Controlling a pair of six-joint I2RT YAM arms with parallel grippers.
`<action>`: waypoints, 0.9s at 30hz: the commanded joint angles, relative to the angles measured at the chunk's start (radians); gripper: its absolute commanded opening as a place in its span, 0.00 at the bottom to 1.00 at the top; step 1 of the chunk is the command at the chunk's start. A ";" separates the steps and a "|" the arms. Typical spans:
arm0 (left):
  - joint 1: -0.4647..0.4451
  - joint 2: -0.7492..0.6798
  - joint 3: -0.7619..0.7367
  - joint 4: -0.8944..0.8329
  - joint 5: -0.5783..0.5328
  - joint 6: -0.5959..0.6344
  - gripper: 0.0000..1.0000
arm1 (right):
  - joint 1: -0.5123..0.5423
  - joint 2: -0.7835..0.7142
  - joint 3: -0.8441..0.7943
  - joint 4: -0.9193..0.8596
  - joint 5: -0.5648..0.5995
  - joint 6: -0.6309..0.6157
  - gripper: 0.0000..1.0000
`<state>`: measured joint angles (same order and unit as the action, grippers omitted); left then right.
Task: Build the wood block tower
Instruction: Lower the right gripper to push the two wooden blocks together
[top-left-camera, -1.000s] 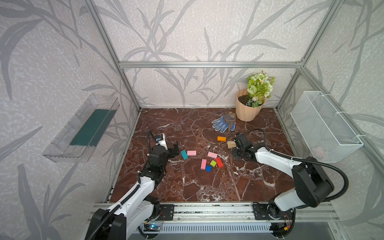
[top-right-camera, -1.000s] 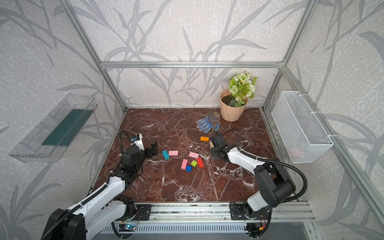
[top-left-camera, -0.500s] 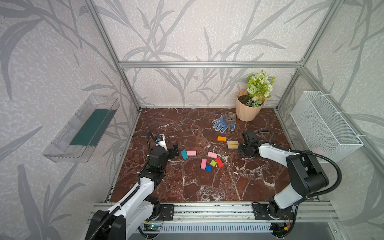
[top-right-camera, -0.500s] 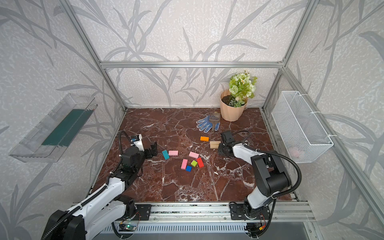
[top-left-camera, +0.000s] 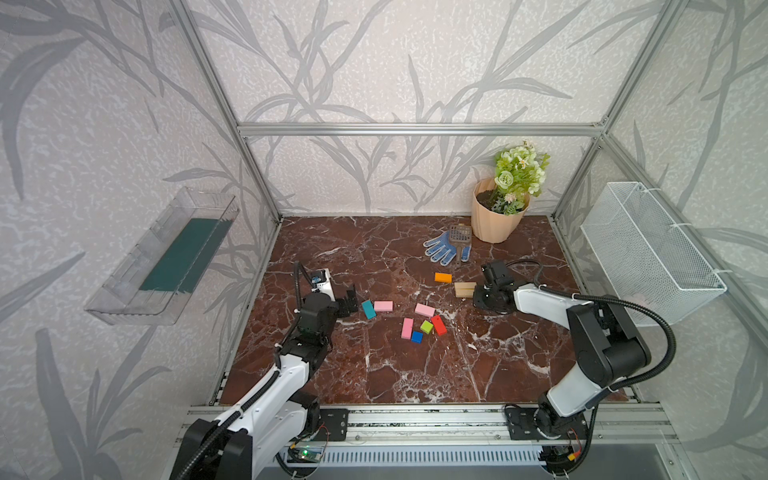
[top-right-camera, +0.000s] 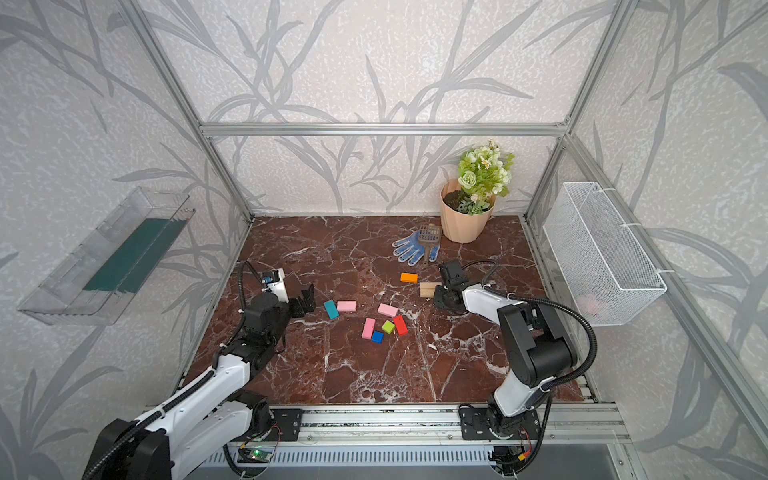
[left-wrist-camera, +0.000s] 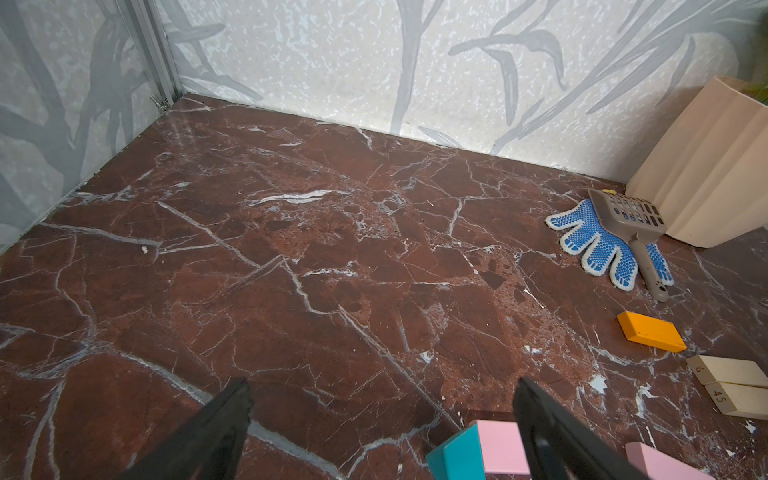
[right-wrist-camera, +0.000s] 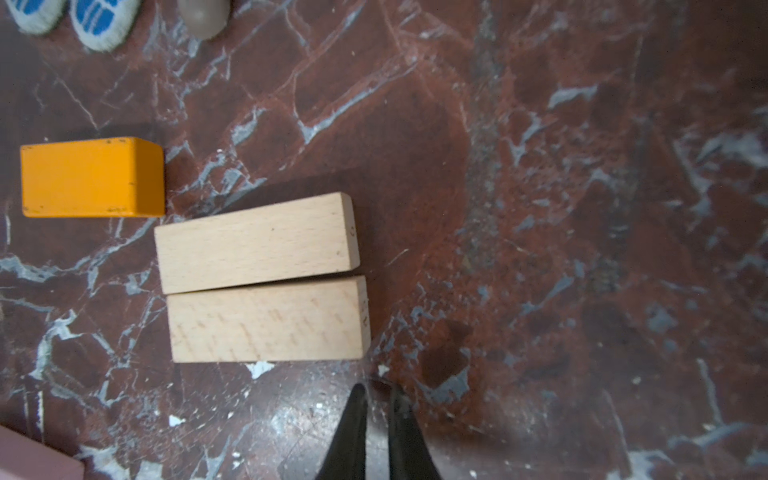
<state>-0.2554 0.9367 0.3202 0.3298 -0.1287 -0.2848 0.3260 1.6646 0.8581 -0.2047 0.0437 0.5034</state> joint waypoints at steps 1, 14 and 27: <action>-0.006 0.002 0.001 0.014 -0.007 0.003 0.99 | -0.002 0.030 0.028 0.006 0.013 -0.009 0.14; -0.005 0.011 0.006 0.014 -0.008 0.004 0.99 | -0.001 0.079 0.063 -0.003 0.013 -0.019 0.13; -0.005 0.017 0.010 0.012 -0.008 0.004 0.99 | 0.023 0.068 0.058 -0.009 0.007 -0.026 0.13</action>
<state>-0.2554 0.9508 0.3202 0.3294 -0.1287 -0.2848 0.3347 1.7359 0.9180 -0.1978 0.0505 0.4816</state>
